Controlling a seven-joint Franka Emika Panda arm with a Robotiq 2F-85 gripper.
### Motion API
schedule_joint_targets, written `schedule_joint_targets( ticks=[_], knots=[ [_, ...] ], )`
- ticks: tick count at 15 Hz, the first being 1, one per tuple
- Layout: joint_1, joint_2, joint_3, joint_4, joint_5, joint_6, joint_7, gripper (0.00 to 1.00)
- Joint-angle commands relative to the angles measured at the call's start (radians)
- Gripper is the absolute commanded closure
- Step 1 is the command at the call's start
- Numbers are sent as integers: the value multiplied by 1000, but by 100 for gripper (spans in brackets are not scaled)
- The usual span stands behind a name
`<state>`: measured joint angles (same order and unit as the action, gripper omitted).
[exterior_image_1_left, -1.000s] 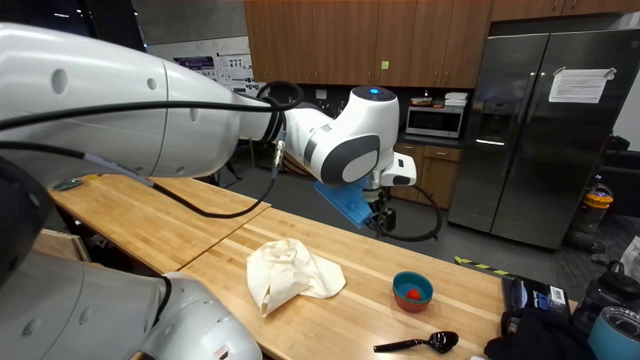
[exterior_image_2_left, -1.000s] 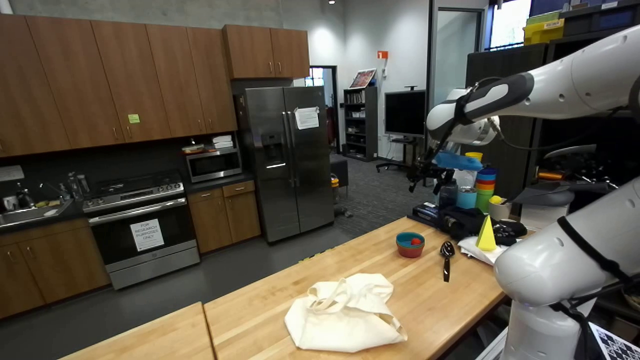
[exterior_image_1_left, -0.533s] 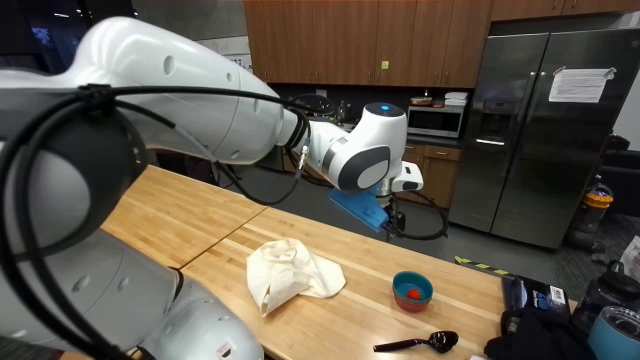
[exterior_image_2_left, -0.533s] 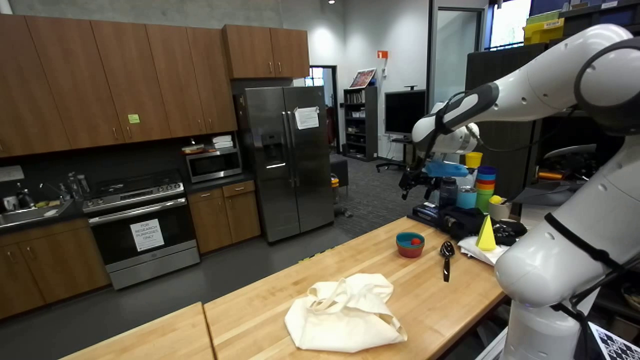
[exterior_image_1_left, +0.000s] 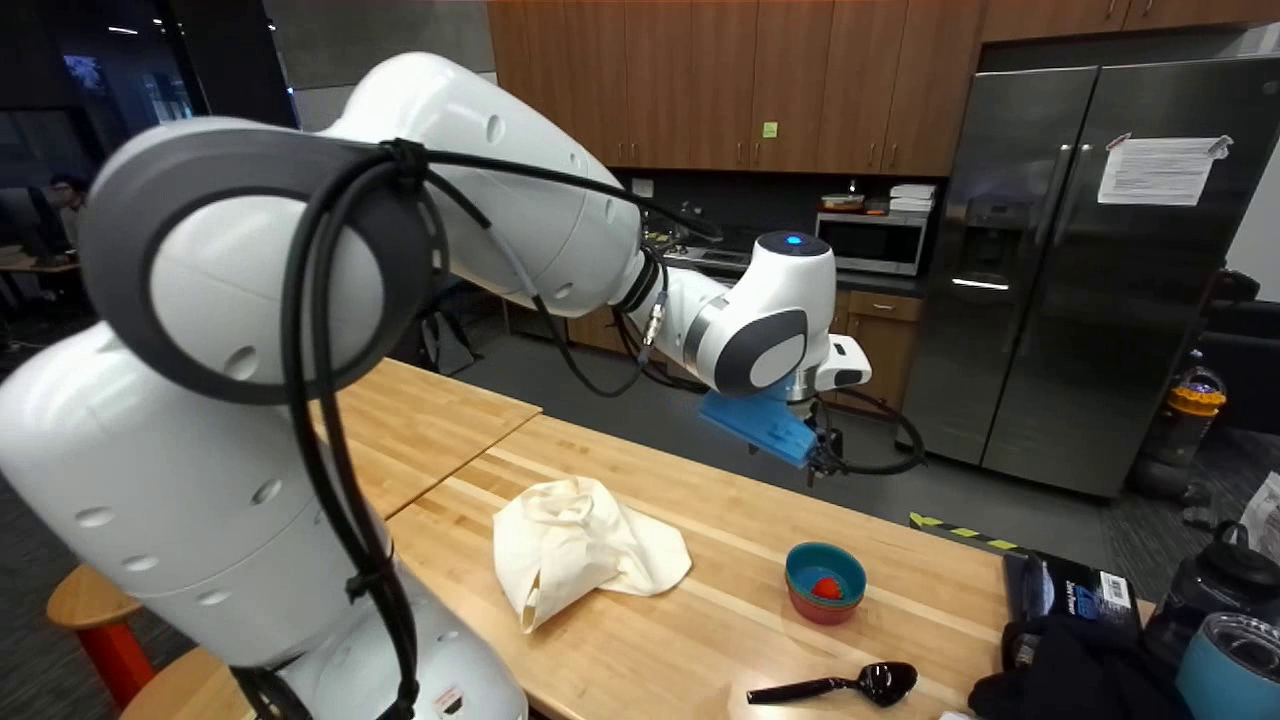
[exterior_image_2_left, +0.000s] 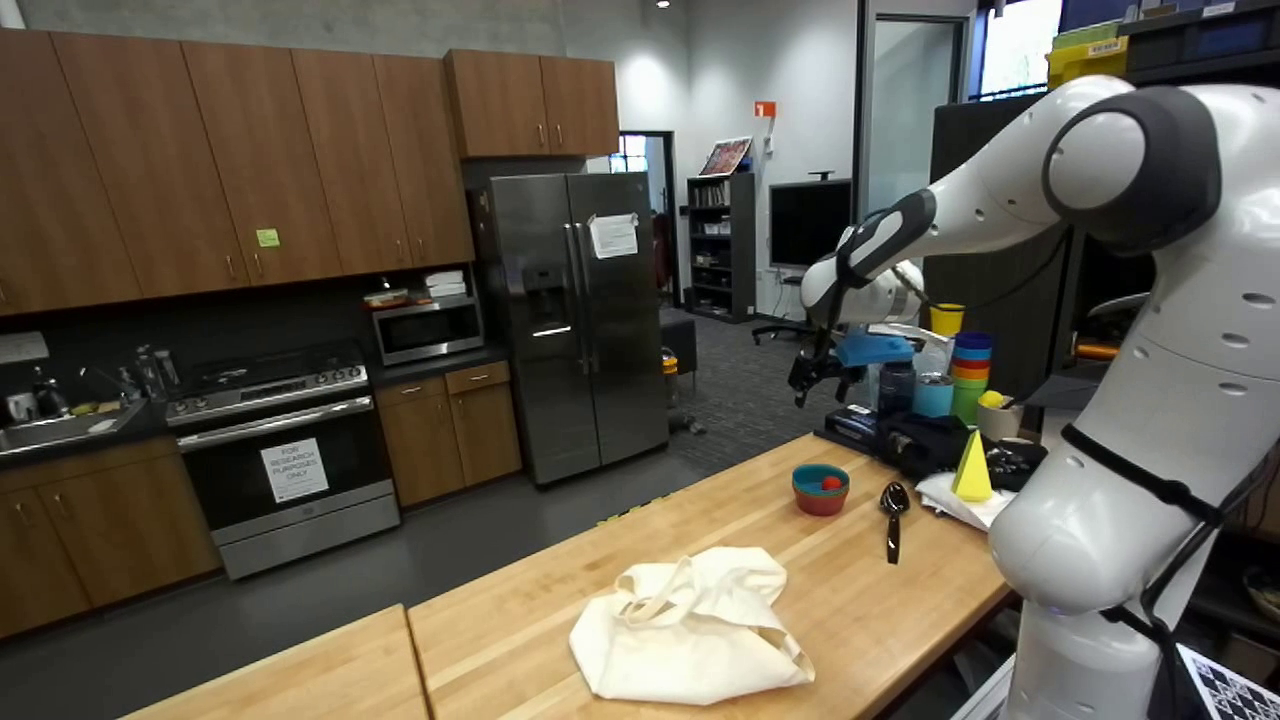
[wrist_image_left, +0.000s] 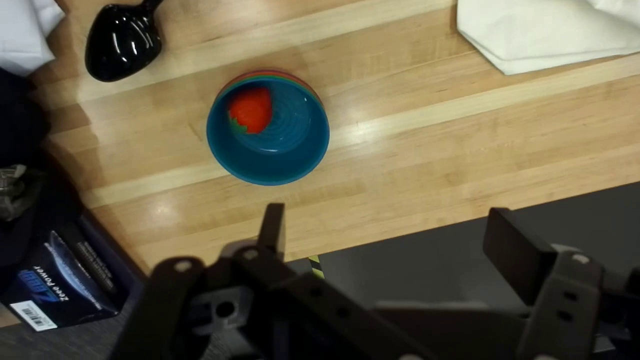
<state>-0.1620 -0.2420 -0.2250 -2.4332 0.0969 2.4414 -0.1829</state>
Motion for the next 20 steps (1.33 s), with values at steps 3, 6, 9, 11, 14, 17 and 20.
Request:
schedule_joint_targets(
  ticks=[3, 6, 9, 11, 14, 17, 20],
  knots=[
    [9, 181, 5, 93, 22, 59, -18, 0],
    [8, 250, 24, 117, 25, 70, -3, 0],
    [1, 299, 39, 139, 5, 56, -2, 0],
    [-3, 322, 46, 148, 15, 64, -11, 0],
    [-12, 354, 47, 152, 17, 62, -25, 0],
    [-12, 342, 51, 132, 5, 44, -8, 0],
    [-12, 345, 51, 132, 5, 40, -9, 0]
  ],
)
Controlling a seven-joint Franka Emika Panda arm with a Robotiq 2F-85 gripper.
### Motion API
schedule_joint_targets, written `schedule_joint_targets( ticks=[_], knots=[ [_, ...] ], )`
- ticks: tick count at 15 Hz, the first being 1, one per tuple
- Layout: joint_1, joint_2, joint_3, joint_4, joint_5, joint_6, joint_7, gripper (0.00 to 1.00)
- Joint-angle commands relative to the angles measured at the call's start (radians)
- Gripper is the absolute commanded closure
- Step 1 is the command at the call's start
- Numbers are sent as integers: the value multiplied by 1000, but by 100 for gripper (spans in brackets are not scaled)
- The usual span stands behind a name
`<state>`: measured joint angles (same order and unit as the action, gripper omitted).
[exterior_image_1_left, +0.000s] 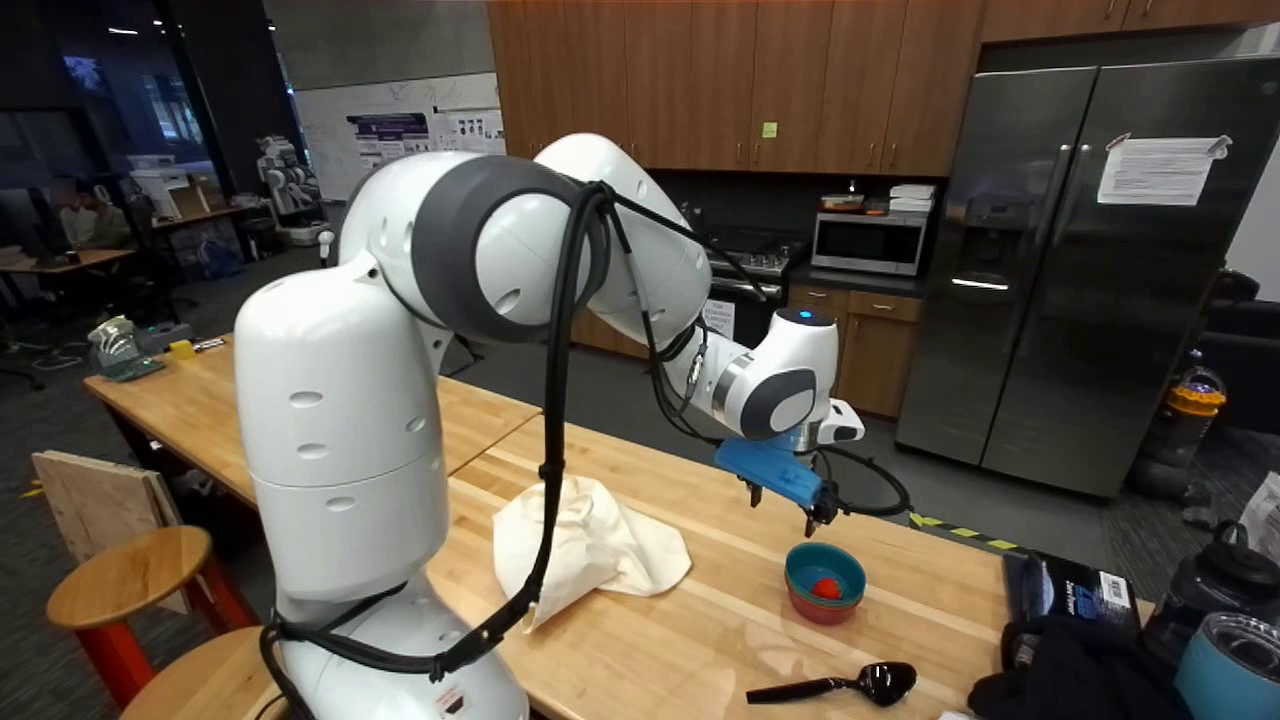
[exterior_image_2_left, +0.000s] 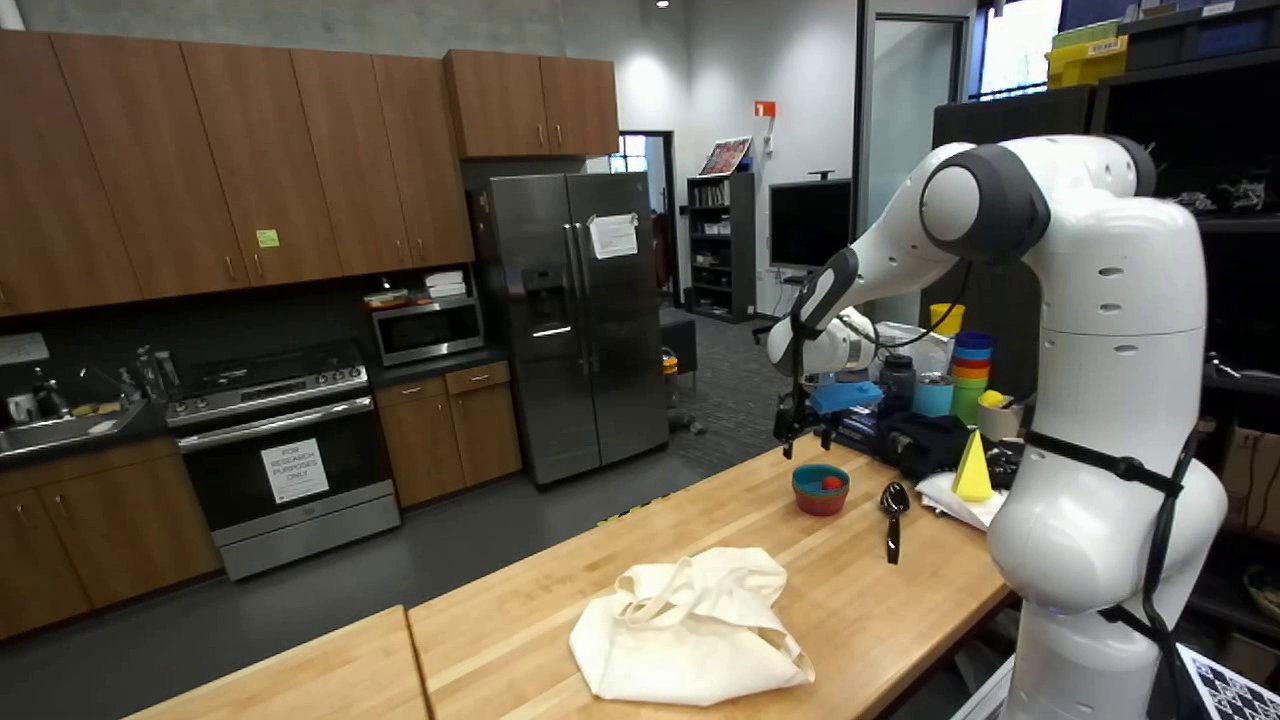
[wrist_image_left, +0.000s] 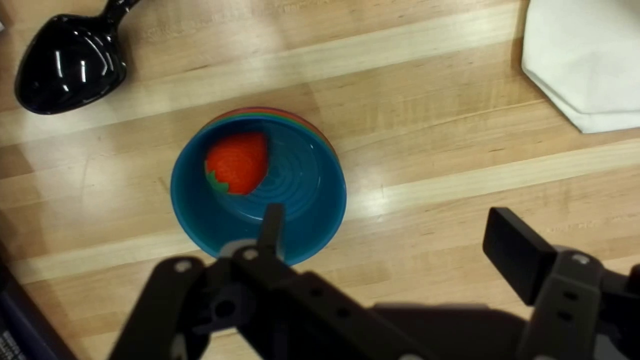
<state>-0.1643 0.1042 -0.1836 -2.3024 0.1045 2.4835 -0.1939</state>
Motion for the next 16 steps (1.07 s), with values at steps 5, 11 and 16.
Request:
schedule_joint_targets(
  ticks=[5, 11, 16],
  knots=[
    [-9, -1, 12, 1, -3, -2, 3, 0],
    [-2, 41, -18, 29, -156, 66, 171, 0],
    [-24, 101, -5, 74, -116, 138, 123, 0]
  ],
)
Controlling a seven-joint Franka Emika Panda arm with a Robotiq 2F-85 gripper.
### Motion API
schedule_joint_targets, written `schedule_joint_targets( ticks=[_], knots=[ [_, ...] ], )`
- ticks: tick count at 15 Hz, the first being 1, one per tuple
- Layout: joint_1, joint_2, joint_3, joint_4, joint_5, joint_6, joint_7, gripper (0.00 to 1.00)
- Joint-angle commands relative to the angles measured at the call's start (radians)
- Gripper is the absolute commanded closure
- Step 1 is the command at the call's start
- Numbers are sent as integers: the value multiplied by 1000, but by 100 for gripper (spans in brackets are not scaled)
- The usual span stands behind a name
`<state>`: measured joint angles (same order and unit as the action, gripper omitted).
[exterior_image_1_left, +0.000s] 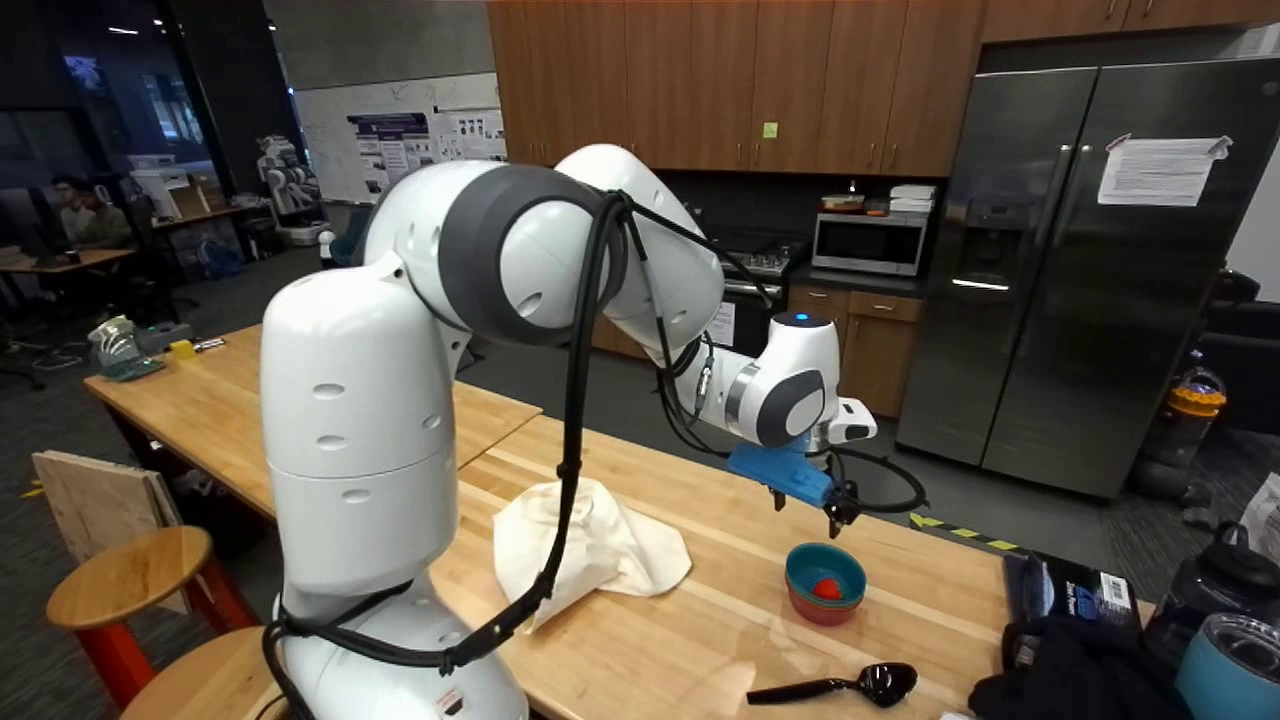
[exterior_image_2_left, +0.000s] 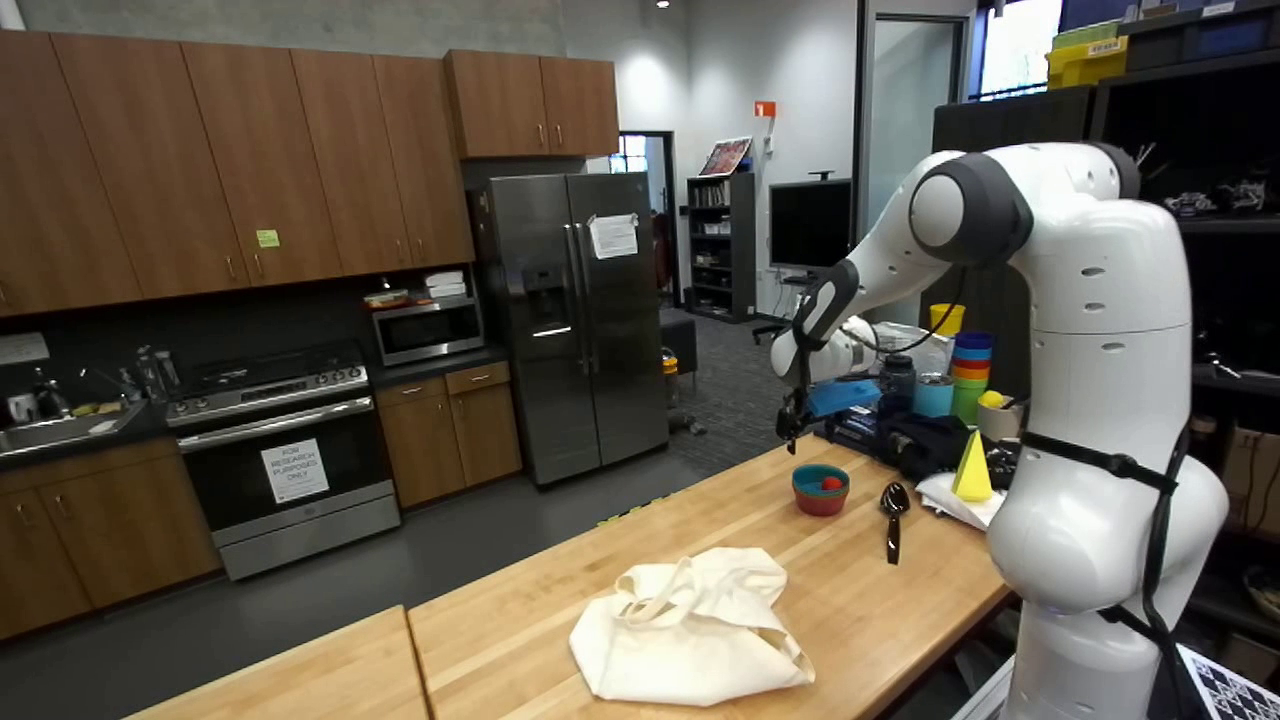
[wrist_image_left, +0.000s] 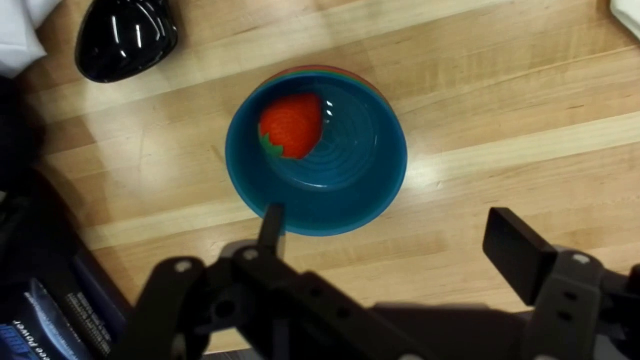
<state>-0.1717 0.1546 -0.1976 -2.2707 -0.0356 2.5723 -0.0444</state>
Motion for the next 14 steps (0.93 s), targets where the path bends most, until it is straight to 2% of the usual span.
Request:
schedule_joint_targets(
  ticks=[1, 5, 9, 14],
  knots=[
    [-20, 76, 6, 57, 17, 89, -24, 0],
    [-76, 159, 72, 111, 168, 163, -151, 0],
    [-135, 185, 158, 149, 281, 129, -287, 0],
    [-142, 196, 173, 170, 305, 56, -289, 0]
  ],
)
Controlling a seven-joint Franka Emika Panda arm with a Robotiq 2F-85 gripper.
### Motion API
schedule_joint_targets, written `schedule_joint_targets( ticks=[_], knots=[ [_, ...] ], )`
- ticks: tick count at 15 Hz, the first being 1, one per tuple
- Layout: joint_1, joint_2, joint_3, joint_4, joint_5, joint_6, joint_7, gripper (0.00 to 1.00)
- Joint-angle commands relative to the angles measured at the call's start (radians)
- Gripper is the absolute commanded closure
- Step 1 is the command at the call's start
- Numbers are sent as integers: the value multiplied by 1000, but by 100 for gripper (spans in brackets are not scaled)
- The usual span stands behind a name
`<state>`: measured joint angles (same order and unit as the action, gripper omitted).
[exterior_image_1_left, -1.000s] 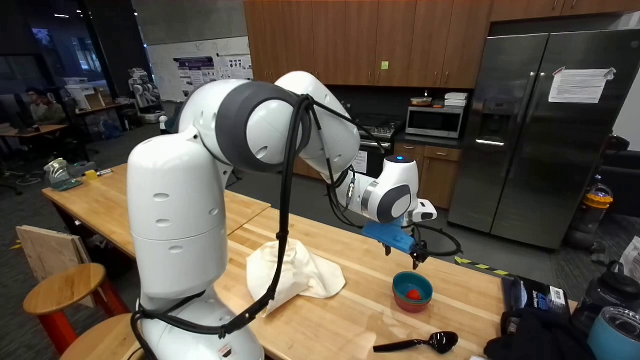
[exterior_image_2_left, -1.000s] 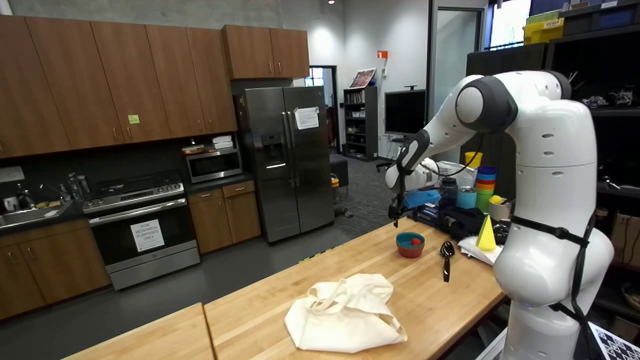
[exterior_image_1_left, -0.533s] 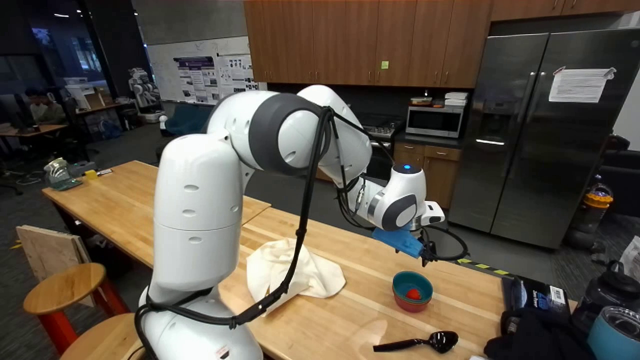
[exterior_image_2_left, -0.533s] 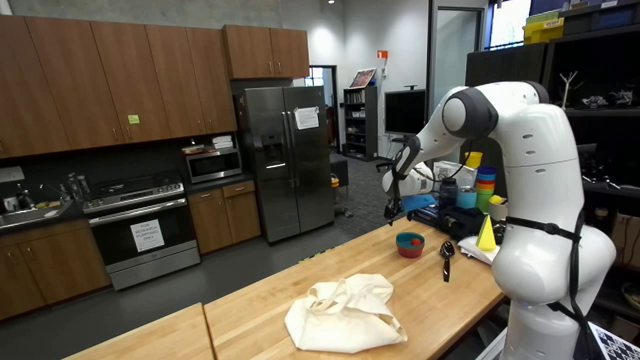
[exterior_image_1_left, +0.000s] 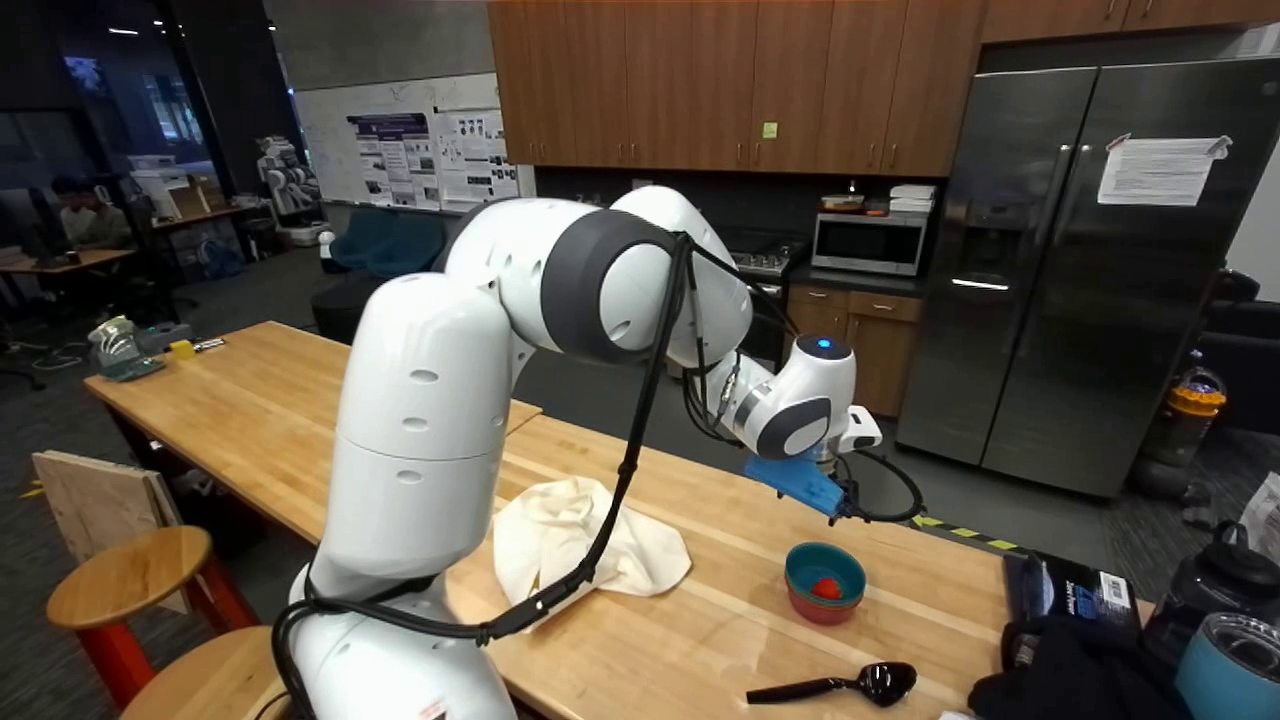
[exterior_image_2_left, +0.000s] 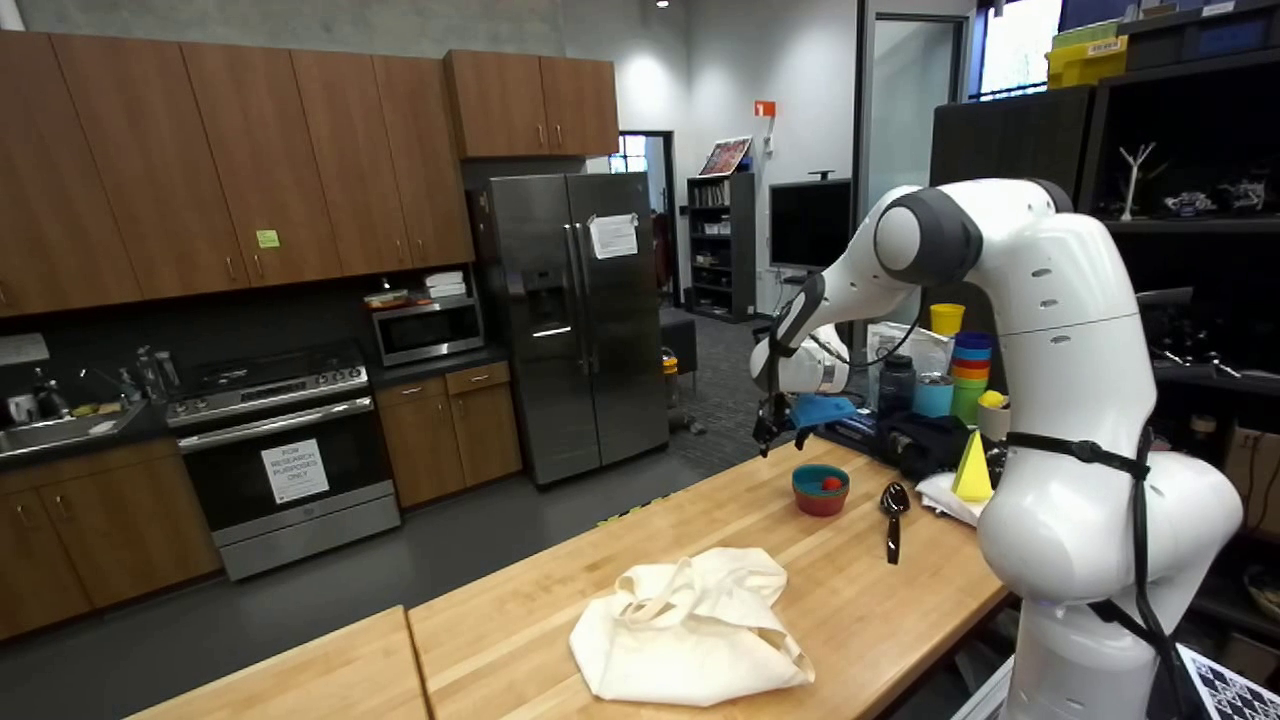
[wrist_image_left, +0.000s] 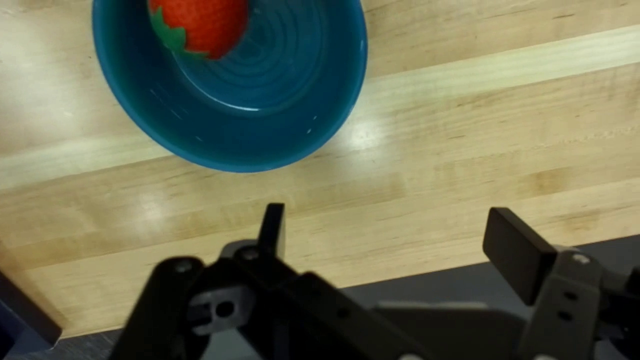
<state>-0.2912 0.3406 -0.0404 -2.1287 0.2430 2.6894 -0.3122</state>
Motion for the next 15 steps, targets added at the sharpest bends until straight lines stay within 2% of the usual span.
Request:
schedule_joint_targets(
  ticks=[1, 5, 10, 11, 13, 14, 15],
  knots=[
    [-21, 15, 8, 36, 26, -101, -6, 0],
    [-16, 62, -22, 75, 18, -205, 31, 0],
    [-22, 123, -28, 133, 11, -232, 37, 0],
    [-19, 126, -29, 138, 6, -229, 40, 14],
    [-13, 134, -32, 148, -8, -220, 43, 8],
    [-12, 137, -33, 153, -11, -216, 44, 35],
    [-12, 139, -32, 157, -12, -215, 42, 36]
  ],
)
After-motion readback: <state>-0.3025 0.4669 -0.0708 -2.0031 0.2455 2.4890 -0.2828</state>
